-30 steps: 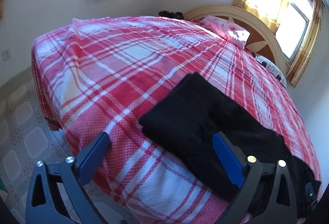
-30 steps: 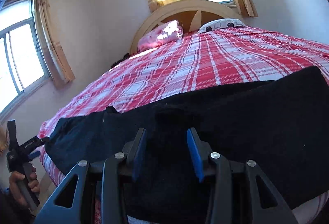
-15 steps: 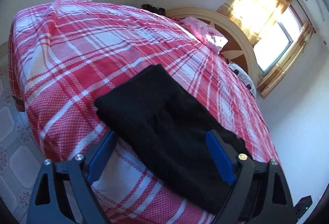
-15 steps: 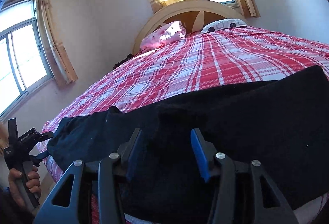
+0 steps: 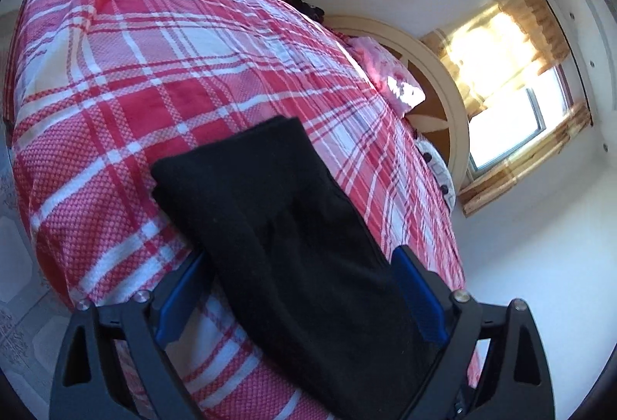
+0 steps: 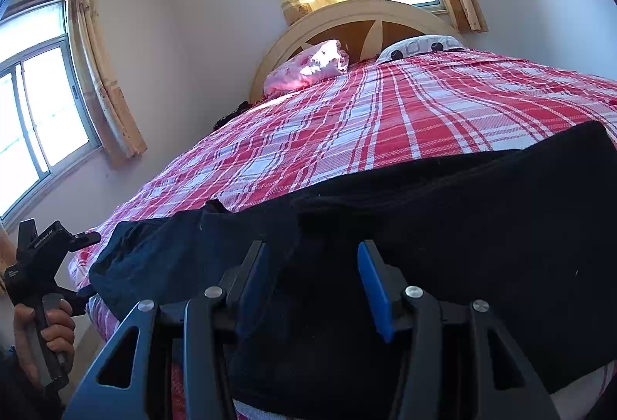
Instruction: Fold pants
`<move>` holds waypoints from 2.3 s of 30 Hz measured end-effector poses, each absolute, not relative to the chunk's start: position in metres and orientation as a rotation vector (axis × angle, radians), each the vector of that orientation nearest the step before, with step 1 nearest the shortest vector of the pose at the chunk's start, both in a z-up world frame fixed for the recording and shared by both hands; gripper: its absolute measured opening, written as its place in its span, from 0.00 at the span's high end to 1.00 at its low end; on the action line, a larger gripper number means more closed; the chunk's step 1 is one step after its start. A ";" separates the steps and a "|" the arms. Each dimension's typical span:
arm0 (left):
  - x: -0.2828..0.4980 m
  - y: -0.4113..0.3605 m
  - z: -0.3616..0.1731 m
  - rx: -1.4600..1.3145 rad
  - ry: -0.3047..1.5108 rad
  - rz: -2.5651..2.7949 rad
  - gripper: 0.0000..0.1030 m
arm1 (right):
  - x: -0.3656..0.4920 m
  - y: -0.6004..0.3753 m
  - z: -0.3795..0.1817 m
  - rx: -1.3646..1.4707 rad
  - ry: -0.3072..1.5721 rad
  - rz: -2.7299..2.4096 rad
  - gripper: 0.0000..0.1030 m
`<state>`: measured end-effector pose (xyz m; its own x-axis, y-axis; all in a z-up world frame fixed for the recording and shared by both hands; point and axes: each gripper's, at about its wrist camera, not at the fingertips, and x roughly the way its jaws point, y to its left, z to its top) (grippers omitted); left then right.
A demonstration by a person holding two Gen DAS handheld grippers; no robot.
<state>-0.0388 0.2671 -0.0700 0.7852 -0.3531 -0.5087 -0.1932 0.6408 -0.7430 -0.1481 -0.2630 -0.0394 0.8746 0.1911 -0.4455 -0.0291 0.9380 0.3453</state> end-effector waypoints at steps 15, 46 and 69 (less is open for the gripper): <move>-0.036 0.265 -0.075 -0.747 0.689 -0.059 0.85 | -0.150 -0.262 -0.041 0.321 0.485 0.111 0.50; -0.163 -0.103 -0.051 0.550 0.292 -0.785 0.83 | -0.242 -0.408 -0.036 0.877 0.288 0.132 0.48; -0.105 0.022 -0.013 0.204 0.480 -0.554 0.22 | -0.181 -0.358 -0.035 0.765 0.547 0.155 0.30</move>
<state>-0.1050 0.0223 -0.0133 0.7444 -0.4551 -0.4887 0.5486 0.8340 0.0588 -0.1805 -0.3575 -0.0354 0.8502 0.3263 -0.4133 0.0615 0.7180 0.6934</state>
